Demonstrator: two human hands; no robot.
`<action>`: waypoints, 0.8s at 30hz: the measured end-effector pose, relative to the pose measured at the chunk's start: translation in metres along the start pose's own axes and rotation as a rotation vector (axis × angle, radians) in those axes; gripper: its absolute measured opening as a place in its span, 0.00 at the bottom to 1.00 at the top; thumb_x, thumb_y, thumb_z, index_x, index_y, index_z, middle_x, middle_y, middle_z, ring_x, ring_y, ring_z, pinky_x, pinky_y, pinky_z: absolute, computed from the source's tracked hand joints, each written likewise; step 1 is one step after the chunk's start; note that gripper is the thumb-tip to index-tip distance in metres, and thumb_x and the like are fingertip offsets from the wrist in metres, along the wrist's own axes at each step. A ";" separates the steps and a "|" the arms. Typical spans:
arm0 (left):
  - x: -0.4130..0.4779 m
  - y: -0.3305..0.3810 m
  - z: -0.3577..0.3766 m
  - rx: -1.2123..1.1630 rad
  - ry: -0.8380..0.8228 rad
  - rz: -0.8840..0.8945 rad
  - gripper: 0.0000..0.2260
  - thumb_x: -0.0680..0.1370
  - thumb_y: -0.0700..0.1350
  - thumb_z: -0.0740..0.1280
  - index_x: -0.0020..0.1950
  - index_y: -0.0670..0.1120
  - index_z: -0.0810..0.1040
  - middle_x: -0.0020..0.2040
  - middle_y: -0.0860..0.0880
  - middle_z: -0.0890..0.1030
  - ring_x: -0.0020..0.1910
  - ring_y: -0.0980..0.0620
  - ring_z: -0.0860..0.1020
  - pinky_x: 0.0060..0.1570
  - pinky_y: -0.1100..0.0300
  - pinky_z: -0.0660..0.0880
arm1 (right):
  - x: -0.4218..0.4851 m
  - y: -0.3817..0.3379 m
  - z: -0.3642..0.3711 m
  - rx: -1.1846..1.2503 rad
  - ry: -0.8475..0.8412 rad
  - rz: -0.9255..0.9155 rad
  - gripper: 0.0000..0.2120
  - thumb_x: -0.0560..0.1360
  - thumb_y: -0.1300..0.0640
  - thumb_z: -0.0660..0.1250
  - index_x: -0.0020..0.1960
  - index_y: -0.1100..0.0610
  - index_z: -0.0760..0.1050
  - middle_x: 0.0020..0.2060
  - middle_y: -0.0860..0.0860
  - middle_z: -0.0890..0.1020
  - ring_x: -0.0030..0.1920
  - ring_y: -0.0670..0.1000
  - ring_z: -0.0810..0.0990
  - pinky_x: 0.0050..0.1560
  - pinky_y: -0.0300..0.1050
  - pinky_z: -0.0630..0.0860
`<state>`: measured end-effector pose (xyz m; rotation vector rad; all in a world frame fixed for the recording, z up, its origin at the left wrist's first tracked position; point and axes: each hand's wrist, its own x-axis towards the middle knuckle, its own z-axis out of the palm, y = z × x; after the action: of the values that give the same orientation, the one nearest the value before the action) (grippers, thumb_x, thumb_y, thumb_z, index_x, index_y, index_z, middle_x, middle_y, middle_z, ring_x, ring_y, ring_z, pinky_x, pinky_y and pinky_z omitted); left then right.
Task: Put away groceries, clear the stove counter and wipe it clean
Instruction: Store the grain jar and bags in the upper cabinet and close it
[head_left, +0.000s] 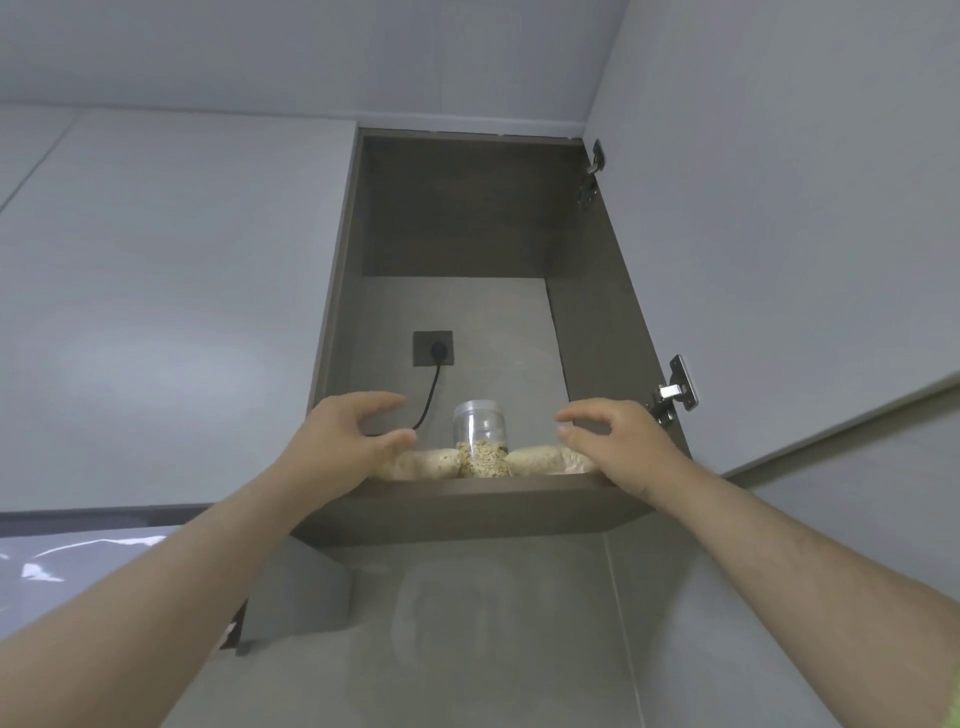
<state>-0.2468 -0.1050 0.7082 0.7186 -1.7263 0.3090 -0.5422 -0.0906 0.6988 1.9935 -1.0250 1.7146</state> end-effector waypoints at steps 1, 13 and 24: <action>-0.006 0.004 -0.004 -0.044 0.017 0.010 0.21 0.74 0.56 0.68 0.66 0.55 0.74 0.62 0.59 0.75 0.62 0.60 0.72 0.64 0.56 0.68 | -0.006 -0.003 0.000 -0.008 0.080 -0.028 0.08 0.76 0.55 0.68 0.54 0.50 0.81 0.55 0.43 0.80 0.61 0.44 0.75 0.58 0.36 0.67; -0.084 0.004 -0.026 -0.293 -0.015 0.041 0.06 0.78 0.54 0.61 0.51 0.63 0.77 0.48 0.72 0.78 0.51 0.78 0.71 0.47 0.71 0.66 | -0.076 -0.060 0.011 -0.118 0.089 -0.081 0.11 0.75 0.60 0.66 0.54 0.48 0.78 0.50 0.38 0.77 0.51 0.38 0.75 0.49 0.28 0.67; -0.123 0.019 -0.040 0.021 -0.046 0.217 0.18 0.67 0.65 0.53 0.55 0.69 0.70 0.54 0.75 0.70 0.56 0.76 0.66 0.49 0.76 0.65 | -0.122 -0.098 -0.025 -0.103 0.071 -0.065 0.19 0.75 0.63 0.66 0.48 0.37 0.72 0.52 0.35 0.78 0.55 0.36 0.75 0.51 0.24 0.68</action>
<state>-0.2108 -0.0312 0.6069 0.5577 -1.8502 0.4639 -0.4955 0.0312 0.6084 1.8676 -0.9930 1.6521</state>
